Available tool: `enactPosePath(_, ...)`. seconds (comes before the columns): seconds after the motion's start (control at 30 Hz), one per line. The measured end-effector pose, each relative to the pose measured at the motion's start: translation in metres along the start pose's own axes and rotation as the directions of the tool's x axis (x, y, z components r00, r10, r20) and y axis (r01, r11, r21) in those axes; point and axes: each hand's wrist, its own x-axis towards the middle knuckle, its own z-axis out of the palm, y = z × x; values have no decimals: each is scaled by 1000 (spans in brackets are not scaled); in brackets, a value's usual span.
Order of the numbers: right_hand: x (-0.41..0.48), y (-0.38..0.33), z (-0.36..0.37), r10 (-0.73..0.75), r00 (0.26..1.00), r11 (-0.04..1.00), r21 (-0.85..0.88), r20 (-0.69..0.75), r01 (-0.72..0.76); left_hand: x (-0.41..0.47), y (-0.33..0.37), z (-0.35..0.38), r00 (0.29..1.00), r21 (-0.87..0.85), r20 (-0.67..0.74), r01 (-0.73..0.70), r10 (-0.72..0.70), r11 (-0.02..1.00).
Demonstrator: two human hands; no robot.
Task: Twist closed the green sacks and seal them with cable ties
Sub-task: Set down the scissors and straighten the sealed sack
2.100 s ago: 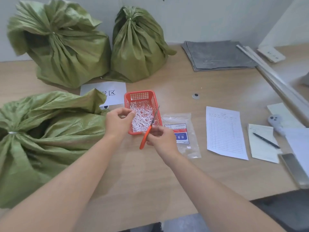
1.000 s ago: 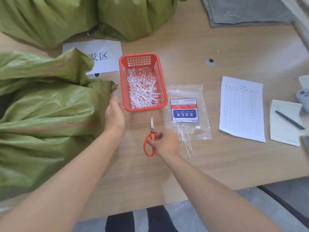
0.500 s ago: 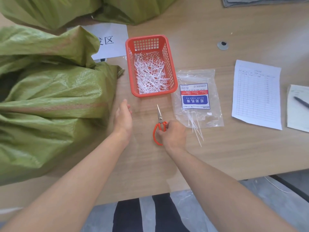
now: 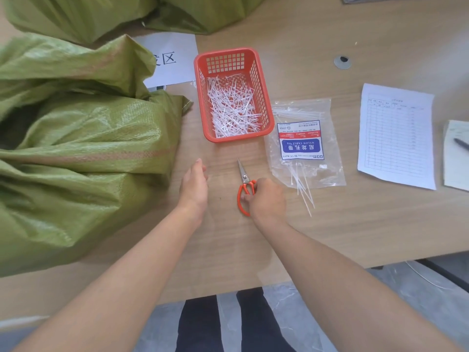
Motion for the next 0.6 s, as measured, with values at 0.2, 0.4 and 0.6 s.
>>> enactPosePath(0.2,-10,-16,-26,101,995,993,67,17,-102,-26,19,-4,998,7,36,-44,44,999)
enactPosePath(0.4,-29,-41,-77,122,977,913,365,174,-180,-60,50,-9,988,-11,71,-138,138,990)
enactPosePath(0.6,-64,-71,-139,-33,994,853,522,104,-26,-107,86,-16,972,-62,52,-226,229,972)
